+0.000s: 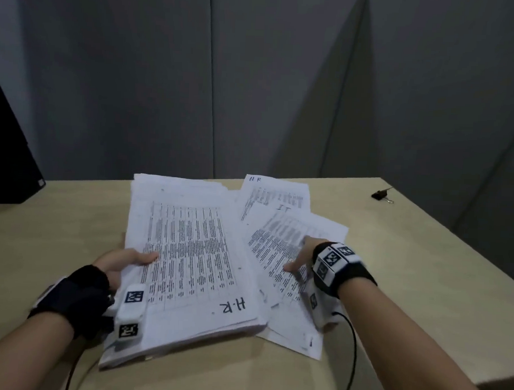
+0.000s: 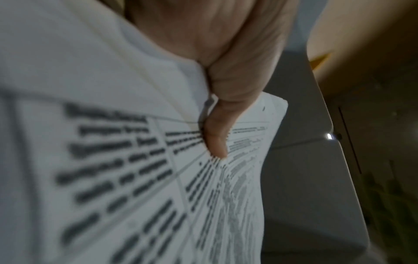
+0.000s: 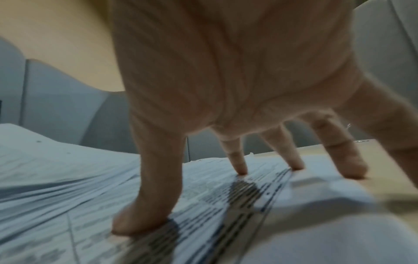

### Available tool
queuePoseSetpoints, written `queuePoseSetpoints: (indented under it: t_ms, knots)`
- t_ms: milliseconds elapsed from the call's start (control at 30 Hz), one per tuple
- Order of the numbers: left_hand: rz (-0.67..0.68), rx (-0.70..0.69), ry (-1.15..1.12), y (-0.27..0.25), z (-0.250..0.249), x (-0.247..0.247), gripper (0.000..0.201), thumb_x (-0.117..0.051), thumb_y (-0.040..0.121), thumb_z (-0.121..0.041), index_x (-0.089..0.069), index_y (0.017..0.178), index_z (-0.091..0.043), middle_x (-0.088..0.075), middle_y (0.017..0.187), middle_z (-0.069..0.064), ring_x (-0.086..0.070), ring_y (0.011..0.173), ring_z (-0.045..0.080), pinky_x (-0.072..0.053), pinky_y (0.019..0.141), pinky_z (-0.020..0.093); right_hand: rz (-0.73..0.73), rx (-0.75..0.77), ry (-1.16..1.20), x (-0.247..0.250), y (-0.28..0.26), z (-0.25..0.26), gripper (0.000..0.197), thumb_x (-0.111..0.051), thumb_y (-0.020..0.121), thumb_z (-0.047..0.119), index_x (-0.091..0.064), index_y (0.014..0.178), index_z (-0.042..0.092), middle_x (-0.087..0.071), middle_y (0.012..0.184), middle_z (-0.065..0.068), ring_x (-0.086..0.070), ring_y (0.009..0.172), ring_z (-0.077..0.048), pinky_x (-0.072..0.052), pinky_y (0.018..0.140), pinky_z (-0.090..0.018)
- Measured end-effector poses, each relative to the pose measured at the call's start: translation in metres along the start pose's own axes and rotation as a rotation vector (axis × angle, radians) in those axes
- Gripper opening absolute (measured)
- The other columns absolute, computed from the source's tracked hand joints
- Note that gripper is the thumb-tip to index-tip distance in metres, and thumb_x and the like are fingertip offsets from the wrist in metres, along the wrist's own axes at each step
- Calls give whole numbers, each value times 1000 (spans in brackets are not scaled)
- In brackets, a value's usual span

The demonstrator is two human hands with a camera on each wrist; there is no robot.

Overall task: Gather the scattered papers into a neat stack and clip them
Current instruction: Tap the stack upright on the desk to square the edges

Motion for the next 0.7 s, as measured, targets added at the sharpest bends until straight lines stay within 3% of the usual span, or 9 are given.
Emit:
queuePoseSetpoints:
  t_ms: [67,167,267,333,400,467,500,633,700]
  knots:
    - [77,22,-20,-68,-8,-47,52,-84,50,-1,-68,99,3,-71,91,25,-71,76,38,-55,71,58,-3,51,-2,1,5,8,91,-73,69,52,-33,141,14,-44,142,-7,-47,125,-29,-41,102,-44]
    - [201,-77,-158,-86,-15,-38,70,-95,19,-1,-75,86,0,-72,90,20,-72,75,34,-57,68,53,-56,67,38,9,10,8,98,-79,67,42,-24,145,17,-32,149,-10,-35,134,-32,-34,108,-47]
    - [21,-120,-177,-89,-16,-10,53,-86,48,-7,-71,99,-4,-69,107,16,-69,90,31,-56,74,47,-194,-95,194,22,17,-12,107,-81,59,50,-23,144,20,-32,147,-13,-29,135,-37,-31,108,-49]
    - [-113,-184,-204,-97,-20,-4,37,-69,71,-11,-66,107,1,-69,95,14,-65,81,31,-53,76,45,-216,-211,272,28,21,-23,100,-79,62,49,-26,140,14,-38,141,-16,-35,130,-37,-35,106,-47]
    - [-163,-255,-126,-100,-24,-8,61,-75,60,-19,-61,113,5,-71,72,10,-66,69,29,-54,66,43,-211,-257,317,30,24,-26,85,-75,72,39,-29,136,9,-40,137,-18,-39,127,-37,-39,102,-44]
    - [-107,-226,-163,-105,-28,-23,42,-74,50,-12,-71,89,3,-71,60,9,-69,55,26,-56,48,41,-194,-233,366,32,28,-15,71,-69,81,29,-28,134,4,-40,136,-19,-40,126,-37,-40,99,-42]
    - [-68,-183,-195,-99,-28,-29,26,-68,65,-9,-71,89,1,-71,67,13,-69,58,29,-56,49,44,-169,-198,405,31,31,-6,71,-69,81,25,-27,135,3,-41,135,-20,-42,124,-37,-41,99,-43]
    - [-78,-93,-140,-76,-26,-46,20,-41,96,-7,-59,105,-3,-72,76,20,-70,61,34,-55,56,50,-131,0,737,28,62,20,85,-77,73,13,-24,140,7,-54,121,-22,-53,89,-28,-47,78,-40]
    - [-70,-74,-62,-69,-25,-69,18,-43,95,-3,-58,103,1,-71,74,21,-70,60,33,-57,54,47,-81,18,889,24,61,31,76,-70,81,10,-24,141,7,-56,86,-16,-47,61,-21,-42,55,-31]
Point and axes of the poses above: each hand's wrist, its own y-axis towards the middle knuckle, its own x-axis out of the back of the hand, z = x × y, the point moved 6 cm from there along y, towards the middle knuckle
